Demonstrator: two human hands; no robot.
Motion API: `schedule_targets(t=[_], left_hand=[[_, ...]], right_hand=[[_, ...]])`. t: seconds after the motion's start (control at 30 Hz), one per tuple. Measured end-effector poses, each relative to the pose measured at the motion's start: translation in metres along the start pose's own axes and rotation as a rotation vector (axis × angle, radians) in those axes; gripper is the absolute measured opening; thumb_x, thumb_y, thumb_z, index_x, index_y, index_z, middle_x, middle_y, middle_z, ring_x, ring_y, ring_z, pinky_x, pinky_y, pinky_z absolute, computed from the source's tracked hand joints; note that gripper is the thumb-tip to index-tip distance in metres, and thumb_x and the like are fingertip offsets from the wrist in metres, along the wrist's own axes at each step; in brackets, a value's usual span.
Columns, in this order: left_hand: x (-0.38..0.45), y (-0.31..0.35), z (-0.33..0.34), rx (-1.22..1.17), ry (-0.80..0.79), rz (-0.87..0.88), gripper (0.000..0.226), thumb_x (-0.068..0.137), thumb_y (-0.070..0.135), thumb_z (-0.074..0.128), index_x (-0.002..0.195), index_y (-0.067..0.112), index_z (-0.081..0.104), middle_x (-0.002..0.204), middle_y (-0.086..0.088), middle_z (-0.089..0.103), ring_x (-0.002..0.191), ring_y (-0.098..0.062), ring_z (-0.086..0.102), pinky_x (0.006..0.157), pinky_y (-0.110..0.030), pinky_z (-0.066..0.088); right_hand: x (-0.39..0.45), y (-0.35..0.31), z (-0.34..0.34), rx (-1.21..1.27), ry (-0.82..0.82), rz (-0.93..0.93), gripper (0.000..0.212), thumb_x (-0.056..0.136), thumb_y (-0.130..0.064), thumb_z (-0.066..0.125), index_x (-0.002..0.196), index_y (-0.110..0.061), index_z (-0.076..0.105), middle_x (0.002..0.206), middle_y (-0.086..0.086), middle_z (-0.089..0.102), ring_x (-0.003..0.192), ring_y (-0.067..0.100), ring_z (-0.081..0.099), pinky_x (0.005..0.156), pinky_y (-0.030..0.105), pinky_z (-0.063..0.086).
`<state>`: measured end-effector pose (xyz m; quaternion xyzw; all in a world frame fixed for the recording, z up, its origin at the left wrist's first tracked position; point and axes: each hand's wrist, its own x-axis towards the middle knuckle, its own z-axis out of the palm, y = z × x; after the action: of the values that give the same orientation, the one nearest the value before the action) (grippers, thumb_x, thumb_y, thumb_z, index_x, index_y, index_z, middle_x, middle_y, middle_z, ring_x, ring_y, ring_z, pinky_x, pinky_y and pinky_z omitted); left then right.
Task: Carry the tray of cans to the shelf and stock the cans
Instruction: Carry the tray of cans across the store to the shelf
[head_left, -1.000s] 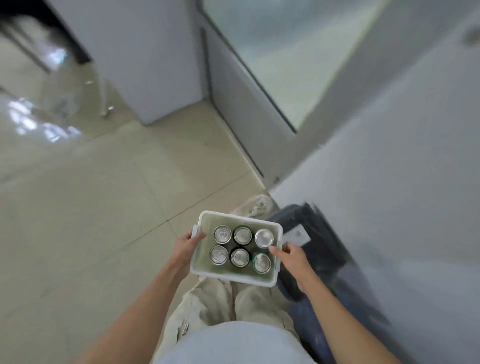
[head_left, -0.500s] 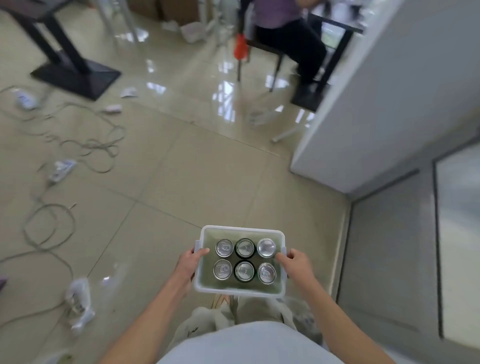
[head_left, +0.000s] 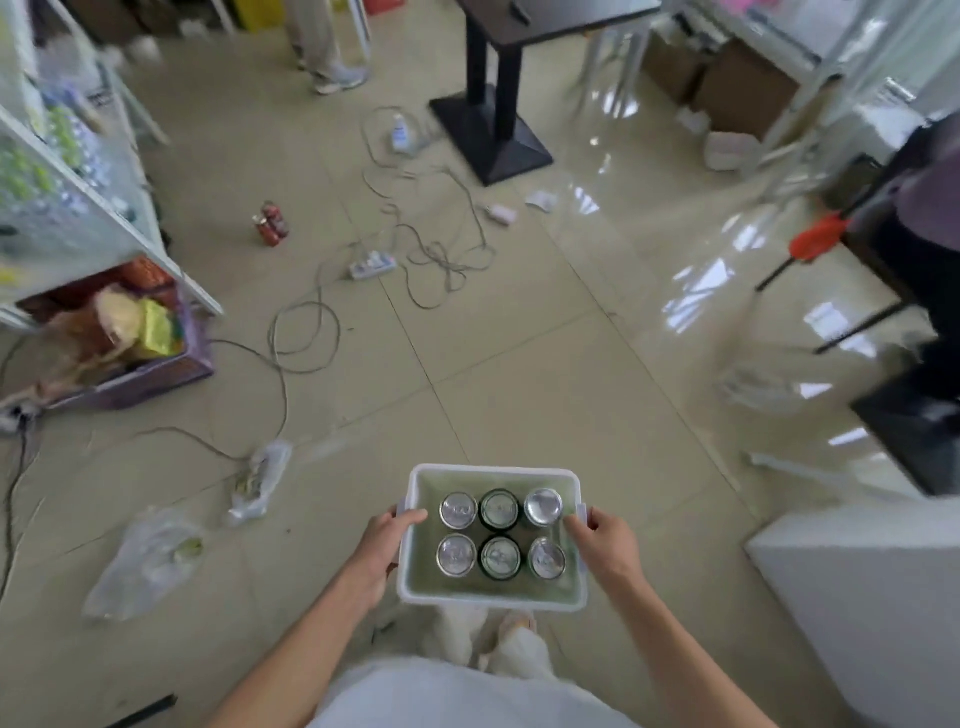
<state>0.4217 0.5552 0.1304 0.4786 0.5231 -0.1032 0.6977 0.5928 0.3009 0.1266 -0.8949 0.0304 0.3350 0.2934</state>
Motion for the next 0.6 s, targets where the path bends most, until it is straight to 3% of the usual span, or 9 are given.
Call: schedule_targets(t=[0.1, 0.27, 0.43, 0.6], left_hand=[[0.03, 0.036, -0.009, -0.02, 0.028, -0.011, 0.021, 0.089, 0.021, 0.068, 0.107, 0.012, 0.072, 0.094, -0.012, 0.08, 0.089, -0.031, 0.075, 0.08, -0.041, 0.059], [0.073, 0.111, -0.012, -0.066, 0.092, 0.012, 0.014, 0.089, 0.017, 0.067, 0.102, 0.015, 0.072, 0.091, -0.011, 0.079, 0.08, -0.026, 0.072, 0.072, -0.033, 0.056], [0.125, 0.196, -0.016, -0.079, 0.137, 0.025, 0.01, 0.086, 0.013, 0.066, 0.092, 0.016, 0.073, 0.081, -0.009, 0.078, 0.069, -0.024, 0.07, 0.065, -0.032, 0.055], [0.173, 0.277, -0.025, -0.062, 0.187, 0.012, 0.013, 0.085, 0.017, 0.066, 0.095, 0.016, 0.074, 0.084, -0.008, 0.079, 0.073, -0.024, 0.07, 0.064, -0.03, 0.053]], right_hand=[[0.039, -0.05, -0.001, -0.032, -0.053, -0.043, 0.035, 0.075, -0.046, 0.06, 0.058, -0.016, 0.051, 0.042, -0.011, 0.048, 0.036, 0.001, 0.039, 0.038, 0.019, 0.033], [0.096, -0.128, -0.007, 0.012, -0.046, -0.106, 0.048, 0.066, -0.055, 0.053, 0.066, -0.007, 0.059, 0.048, -0.01, 0.053, 0.043, 0.007, 0.044, 0.045, 0.023, 0.037], [0.17, -0.213, -0.019, -0.098, 0.0, -0.211, 0.038, 0.07, -0.053, 0.048, 0.058, -0.017, 0.044, 0.044, -0.007, 0.045, 0.044, 0.012, 0.038, 0.046, 0.028, 0.032], [0.241, -0.294, -0.022, -0.141, -0.011, -0.305, 0.044, 0.069, -0.06, 0.047, 0.057, -0.018, 0.041, 0.048, -0.004, 0.04, 0.047, 0.015, 0.034, 0.047, 0.028, 0.03]])
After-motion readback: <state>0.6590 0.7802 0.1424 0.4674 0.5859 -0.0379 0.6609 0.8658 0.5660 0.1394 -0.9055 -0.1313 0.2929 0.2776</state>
